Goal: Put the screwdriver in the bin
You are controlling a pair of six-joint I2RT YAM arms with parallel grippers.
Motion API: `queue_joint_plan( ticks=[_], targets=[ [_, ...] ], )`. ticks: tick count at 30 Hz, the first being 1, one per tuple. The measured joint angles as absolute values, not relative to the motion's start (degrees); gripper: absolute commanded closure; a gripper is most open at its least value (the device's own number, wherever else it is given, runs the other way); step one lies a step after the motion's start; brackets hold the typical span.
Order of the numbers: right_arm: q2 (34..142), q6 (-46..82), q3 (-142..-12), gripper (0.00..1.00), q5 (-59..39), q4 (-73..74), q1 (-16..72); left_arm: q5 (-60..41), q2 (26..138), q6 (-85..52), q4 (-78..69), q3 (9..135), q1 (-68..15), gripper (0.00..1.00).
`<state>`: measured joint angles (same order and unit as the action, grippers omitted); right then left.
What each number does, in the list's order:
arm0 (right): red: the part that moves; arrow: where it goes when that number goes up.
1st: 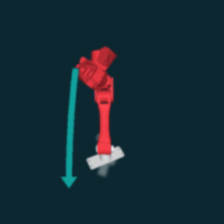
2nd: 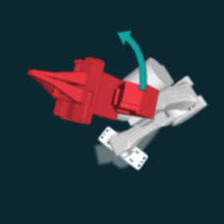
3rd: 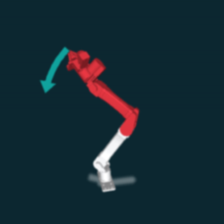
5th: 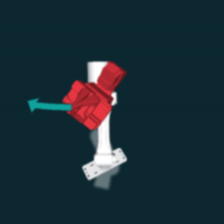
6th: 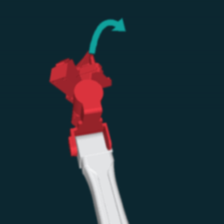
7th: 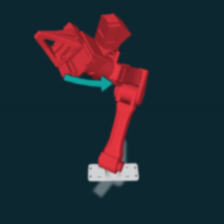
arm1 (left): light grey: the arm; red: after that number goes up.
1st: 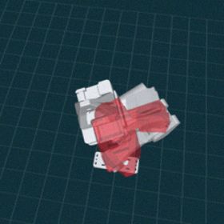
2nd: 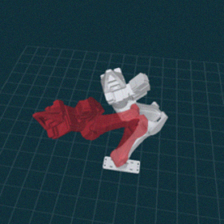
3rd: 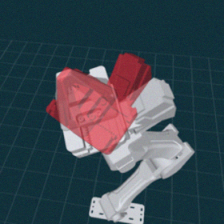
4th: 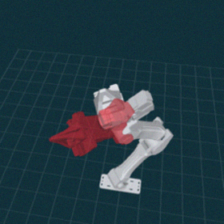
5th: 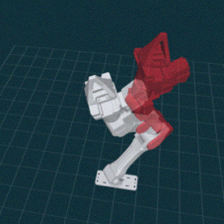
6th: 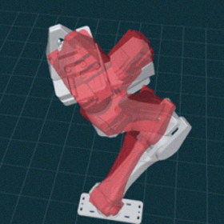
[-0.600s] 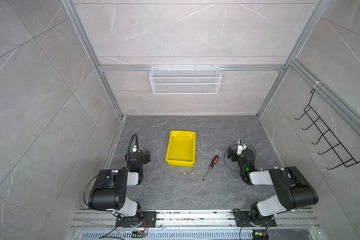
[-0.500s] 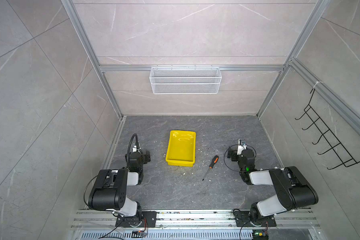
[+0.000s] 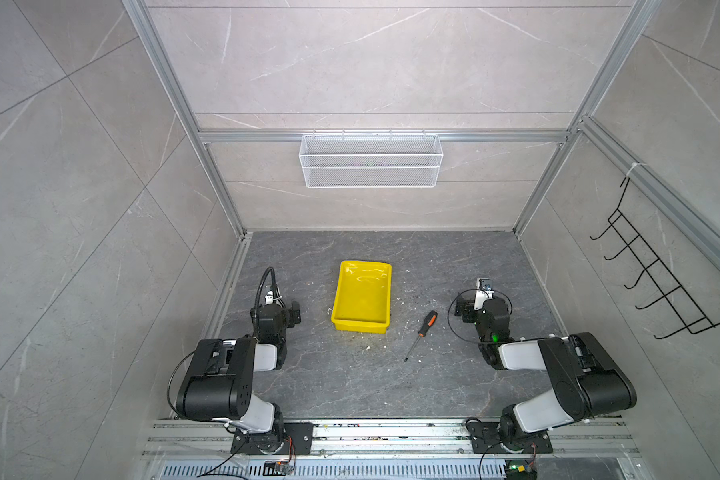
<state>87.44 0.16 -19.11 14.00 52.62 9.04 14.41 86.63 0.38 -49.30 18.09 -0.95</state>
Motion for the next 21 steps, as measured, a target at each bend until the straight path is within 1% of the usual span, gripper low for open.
queue_joint_plan(
  ticks=[21],
  targets=[
    [87.4,0.1,-19.0,0.00,15.5,53.8,9.8,13.3,86.6,0.2,-48.8,18.3,-0.3,0.00]
  ],
)
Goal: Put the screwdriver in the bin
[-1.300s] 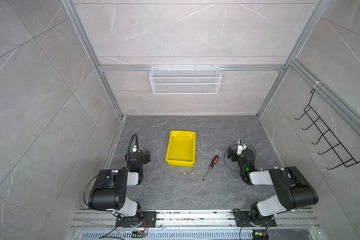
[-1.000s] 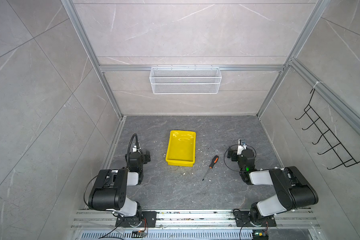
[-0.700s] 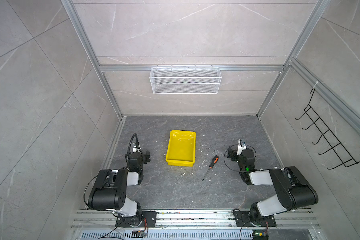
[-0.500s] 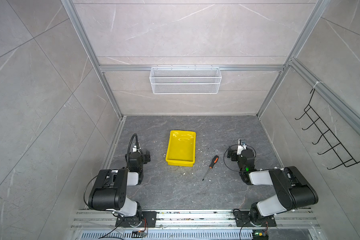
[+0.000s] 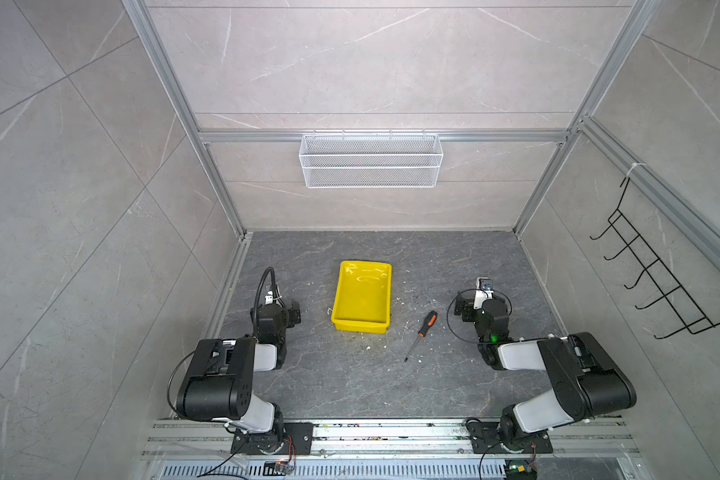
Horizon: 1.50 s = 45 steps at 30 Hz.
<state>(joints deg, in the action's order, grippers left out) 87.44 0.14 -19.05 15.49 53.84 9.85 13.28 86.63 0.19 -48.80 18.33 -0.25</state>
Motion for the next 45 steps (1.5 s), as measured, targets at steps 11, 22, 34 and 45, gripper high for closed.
queue_joint_plan(
  ticks=[11,22,34,45],
  targets=[
    [87.4,0.1,-19.1,0.00,15.6,53.8,9.8,12.3,86.6,-0.1,-48.4,18.7,0.4,0.00],
    [87.4,0.2,-19.1,0.00,14.5,53.4,8.9,5.7,86.1,2.1,-52.3,15.5,-0.1,0.00],
    [81.7,-2.3,-14.5,0.00,13.4,53.8,11.4,4.4,85.6,3.2,-54.2,14.6,-0.4,0.00],
    [54.7,11.6,-35.7,0.00,24.9,11.0,12.2,20.6,72.7,-0.3,-24.1,31.9,-14.2,0.00]
  ],
)
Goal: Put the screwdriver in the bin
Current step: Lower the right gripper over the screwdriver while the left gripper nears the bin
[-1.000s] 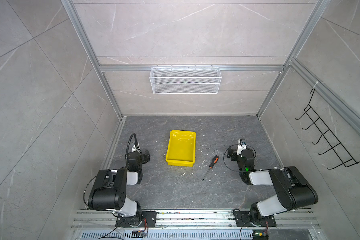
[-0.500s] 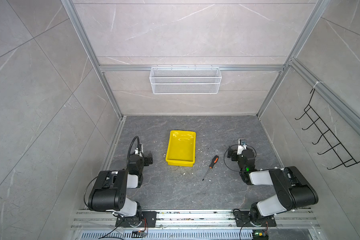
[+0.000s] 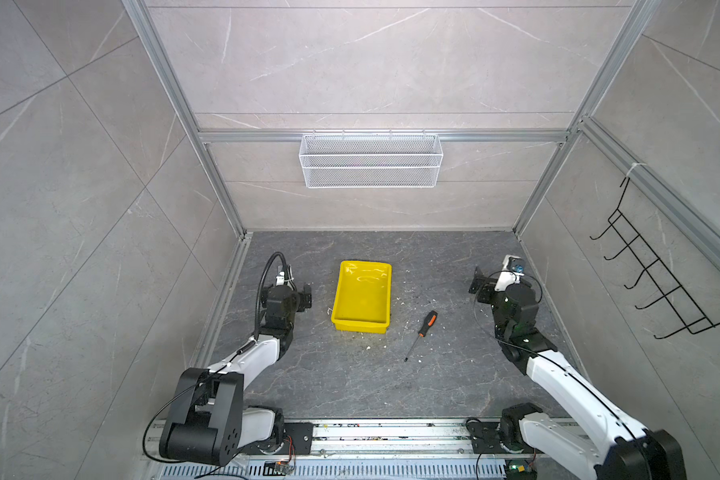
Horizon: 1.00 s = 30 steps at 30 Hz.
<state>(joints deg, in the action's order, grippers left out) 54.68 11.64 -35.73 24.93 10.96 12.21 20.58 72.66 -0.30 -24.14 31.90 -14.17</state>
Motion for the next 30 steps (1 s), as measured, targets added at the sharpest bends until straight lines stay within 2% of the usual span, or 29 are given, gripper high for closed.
queue_joint_plan(
  ticks=[3,6,10,14,16,22,25,30],
  targets=[
    [56.0,20.9,-46.5,0.00,29.3,-5.7,11.9,25.7,69.6,-0.4,-20.3,34.1,-24.8,0.00],
    [60.4,27.1,-56.2,0.00,30.9,-17.0,11.9,23.9,66.1,-2.9,-18.8,33.6,-31.5,0.00],
    [65.2,32.8,-60.9,0.01,29.2,-24.3,11.9,18.6,63.8,-10.0,-19.9,30.5,-31.5,0.00],
    [69.0,40.2,-59.2,0.05,22.3,-26.4,12.3,16.4,66.1,-15.1,-12.4,32.6,-31.4,0.00],
    [70.3,43.6,-56.4,0.05,20.2,-25.7,14.3,18.5,67.4,-18.0,-7.8,35.5,-31.4,0.00],
    [77.4,49.5,-53.7,0.05,20.1,-26.1,28.3,29.8,69.5,-27.7,1.3,39.0,-31.3,0.00],
    [81.5,52.4,-54.0,0.06,19.9,-26.5,30.4,31.9,70.2,-30.8,4.3,39.0,-31.1,0.00],
    [85.6,55.8,-53.5,0.20,17.6,-25.6,30.5,32.9,70.2,-34.7,3.7,38.0,-31.1,0.00]
  ],
)
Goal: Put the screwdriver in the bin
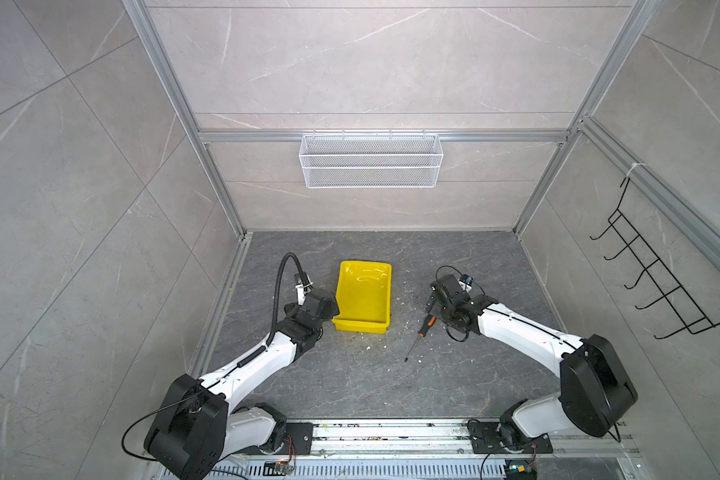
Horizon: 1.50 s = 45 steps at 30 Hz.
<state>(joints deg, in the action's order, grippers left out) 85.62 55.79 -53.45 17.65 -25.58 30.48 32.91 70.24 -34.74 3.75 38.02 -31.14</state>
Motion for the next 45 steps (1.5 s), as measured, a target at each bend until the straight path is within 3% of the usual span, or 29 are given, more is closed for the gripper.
queue_joint_plan(
  ticks=[7,27,37,45],
  targets=[
    [90.7,59.0,-53.5,0.33,13.6,-21.8,30.5,30.8,72.3,-38.7,1.7,34.9,-31.1,0.01],
    [94.8,63.2,-48.6,0.58,12.0,-13.5,33.4,4.6,79.9,-42.9,-14.1,33.1,-31.3,0.03],
    [93.8,62.8,-47.8,0.81,15.9,-15.1,34.0,3.3,76.9,-43.3,-17.2,31.2,-31.6,0.00],
    [91.1,58.9,-53.3,0.81,23.4,-27.2,34.0,6.0,73.4,-41.9,-16.2,30.4,-31.9,0.00]
  ],
)
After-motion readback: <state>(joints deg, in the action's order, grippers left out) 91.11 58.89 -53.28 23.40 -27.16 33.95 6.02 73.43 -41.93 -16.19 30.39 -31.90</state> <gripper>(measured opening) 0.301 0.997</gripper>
